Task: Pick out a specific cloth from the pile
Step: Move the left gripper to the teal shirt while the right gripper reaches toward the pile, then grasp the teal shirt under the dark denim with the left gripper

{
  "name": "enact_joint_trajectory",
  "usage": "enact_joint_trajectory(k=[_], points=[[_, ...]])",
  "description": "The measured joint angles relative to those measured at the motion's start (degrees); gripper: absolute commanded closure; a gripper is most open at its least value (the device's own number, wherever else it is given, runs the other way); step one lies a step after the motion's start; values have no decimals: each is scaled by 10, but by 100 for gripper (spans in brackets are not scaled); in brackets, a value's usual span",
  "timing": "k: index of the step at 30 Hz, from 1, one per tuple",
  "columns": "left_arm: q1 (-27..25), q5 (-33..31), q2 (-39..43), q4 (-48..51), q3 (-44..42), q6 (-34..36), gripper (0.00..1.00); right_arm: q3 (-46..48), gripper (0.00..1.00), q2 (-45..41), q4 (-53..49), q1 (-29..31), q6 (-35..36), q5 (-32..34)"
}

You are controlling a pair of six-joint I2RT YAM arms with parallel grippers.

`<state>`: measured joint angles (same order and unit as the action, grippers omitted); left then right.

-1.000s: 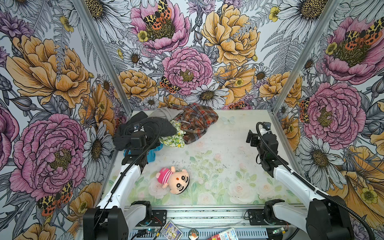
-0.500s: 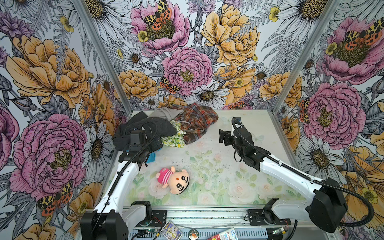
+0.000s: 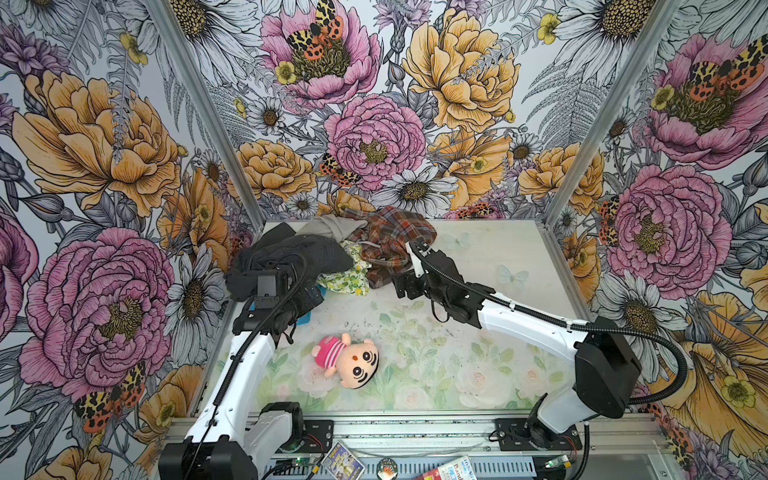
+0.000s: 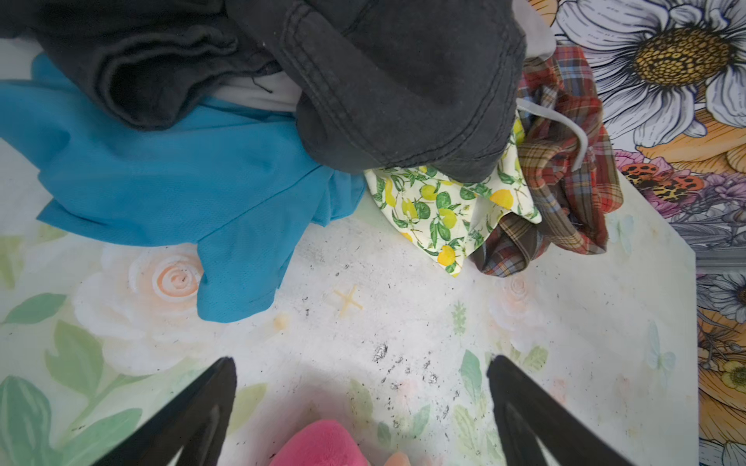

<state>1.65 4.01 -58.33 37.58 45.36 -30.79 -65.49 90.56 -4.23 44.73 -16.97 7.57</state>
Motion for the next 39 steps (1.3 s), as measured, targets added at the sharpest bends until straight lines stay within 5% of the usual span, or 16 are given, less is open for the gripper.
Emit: enact_joint_trajectory(k=[20,39], points=[[153,108,-48,-22,-56,-125,2,-7,7,3,-5,26,125,-143],[239,150,-97,-184,-113,-238,5,-16,6,2,-59,57,203,-150]])
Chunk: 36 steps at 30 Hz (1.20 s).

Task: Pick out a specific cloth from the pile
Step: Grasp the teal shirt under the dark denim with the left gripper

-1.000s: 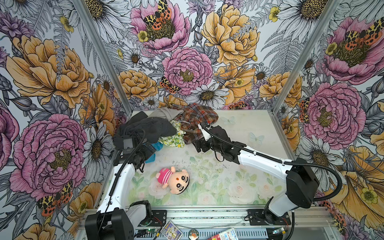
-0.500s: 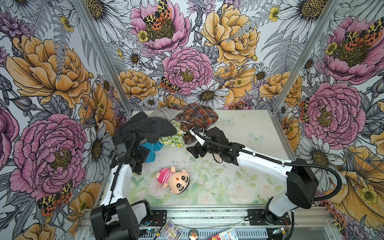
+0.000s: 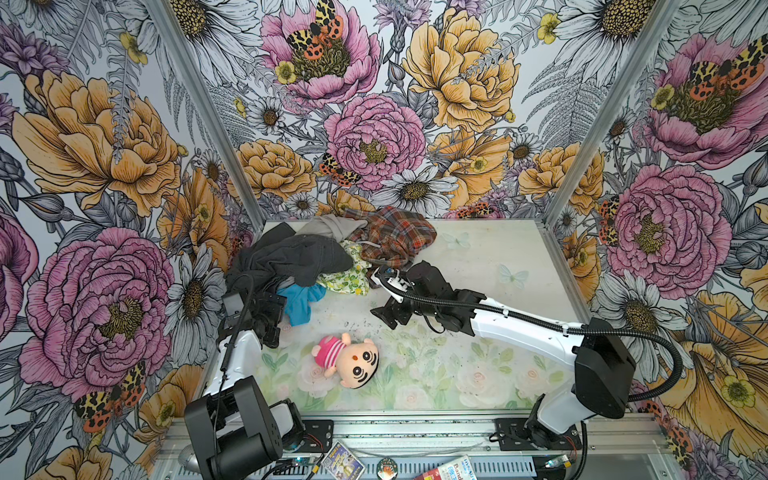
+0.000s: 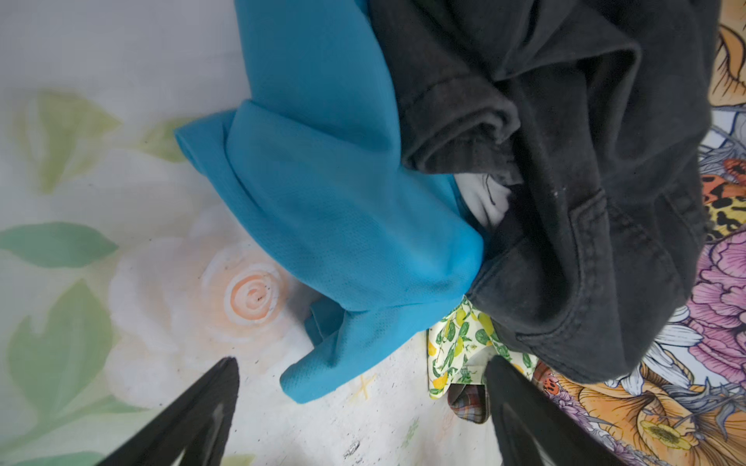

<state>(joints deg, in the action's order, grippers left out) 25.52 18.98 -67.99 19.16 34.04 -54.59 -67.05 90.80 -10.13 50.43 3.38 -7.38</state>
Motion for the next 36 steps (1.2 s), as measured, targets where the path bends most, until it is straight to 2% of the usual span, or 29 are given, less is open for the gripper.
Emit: enact_joint_trajectory(k=[9,20,22,25,31,36], points=[[-3,2,-41,-62,-6,-43,8,0,6,0,-13,0,10,-22],[-70,-1,-89,-83,-6,-46,10,-24,6,7,-25,0,24,-34],[-77,-5,-101,-83,-3,-43,19,-29,6,12,-25,0,27,-34],[-84,-12,-118,-85,3,-35,49,-32,6,18,-25,0,32,-34],[-92,-20,-125,-96,11,-27,100,-33,6,20,-25,0,38,-26],[-91,-29,-112,-93,18,-18,100,-33,6,20,-25,0,41,-14]])
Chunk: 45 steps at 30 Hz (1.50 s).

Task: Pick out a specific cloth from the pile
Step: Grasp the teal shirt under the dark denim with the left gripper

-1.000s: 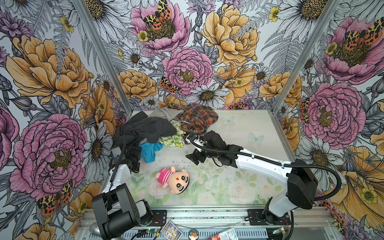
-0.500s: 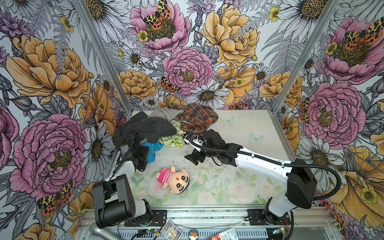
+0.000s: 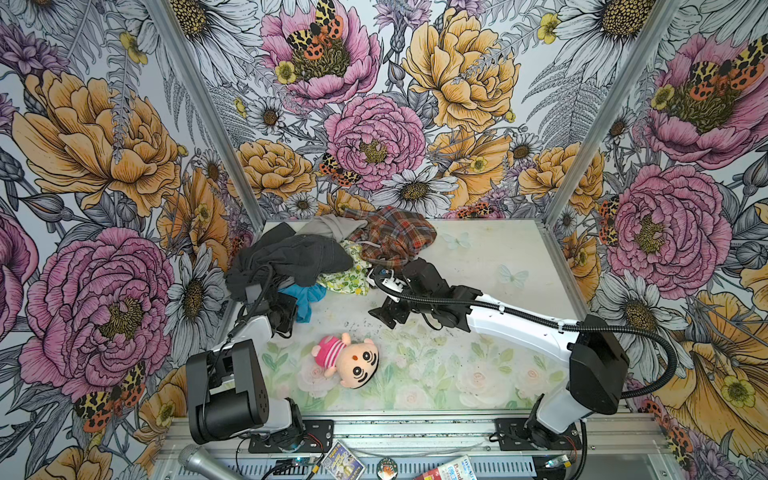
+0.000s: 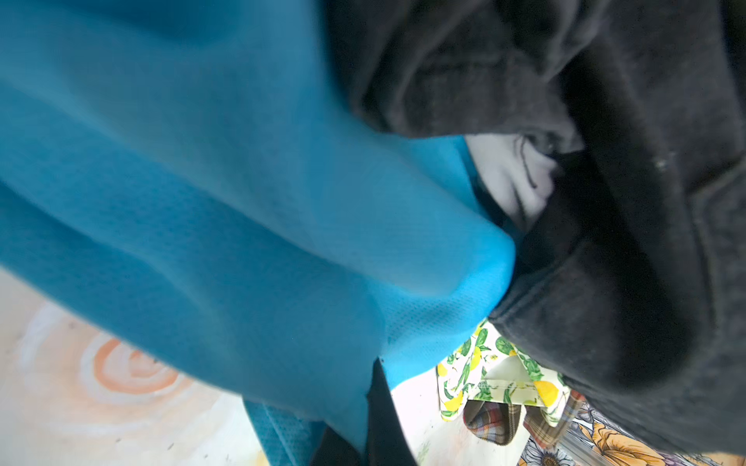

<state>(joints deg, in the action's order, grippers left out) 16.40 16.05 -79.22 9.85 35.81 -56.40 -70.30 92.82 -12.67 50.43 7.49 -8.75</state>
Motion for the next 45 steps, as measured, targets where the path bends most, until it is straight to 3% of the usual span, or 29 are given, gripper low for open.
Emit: enact_joint_trajectory(k=[13,21,45], points=[[48,-26,153,102,2,46,100,0,6,0,0,0,1,10],[47,-43,169,162,42,59,100,0,6,0,0,0,1,10],[-55,-169,202,236,227,76,100,0,6,-1,0,-6,2,10]])
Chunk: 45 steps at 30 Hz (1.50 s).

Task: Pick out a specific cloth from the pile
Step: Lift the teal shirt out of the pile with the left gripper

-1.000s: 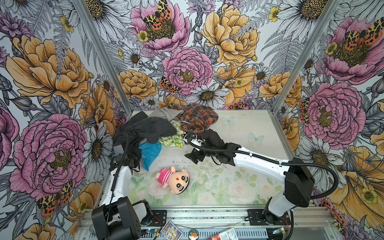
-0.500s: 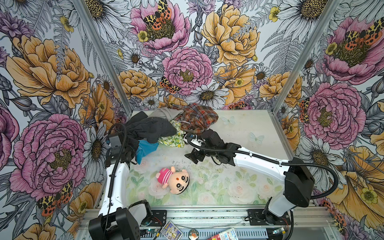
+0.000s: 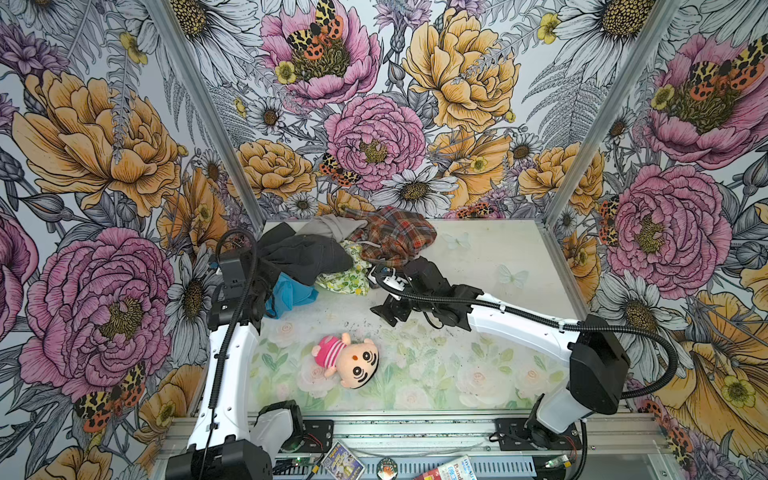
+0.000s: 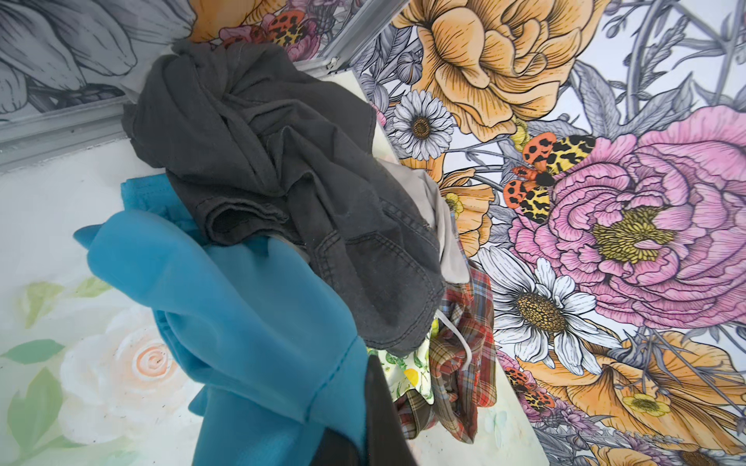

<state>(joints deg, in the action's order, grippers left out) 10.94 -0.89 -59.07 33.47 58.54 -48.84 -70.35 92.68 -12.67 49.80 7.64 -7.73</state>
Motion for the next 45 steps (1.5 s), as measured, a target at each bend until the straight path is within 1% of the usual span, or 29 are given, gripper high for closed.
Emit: enact_joint_trajectory(k=[6,12,20,34,45], points=[[-29,-18,-6,5,52,13,100,-7,6,0,-1,-4,0,2],[-64,-34,-31,10,99,24,100,-12,5,-4,0,-8,-3,6],[-116,-49,-64,11,166,41,100,-17,5,-12,7,-30,-21,10],[-216,-53,-154,12,306,77,100,-17,5,-47,63,-78,-73,13],[-288,-46,-235,13,419,92,100,-9,5,-57,123,-83,-118,14]])
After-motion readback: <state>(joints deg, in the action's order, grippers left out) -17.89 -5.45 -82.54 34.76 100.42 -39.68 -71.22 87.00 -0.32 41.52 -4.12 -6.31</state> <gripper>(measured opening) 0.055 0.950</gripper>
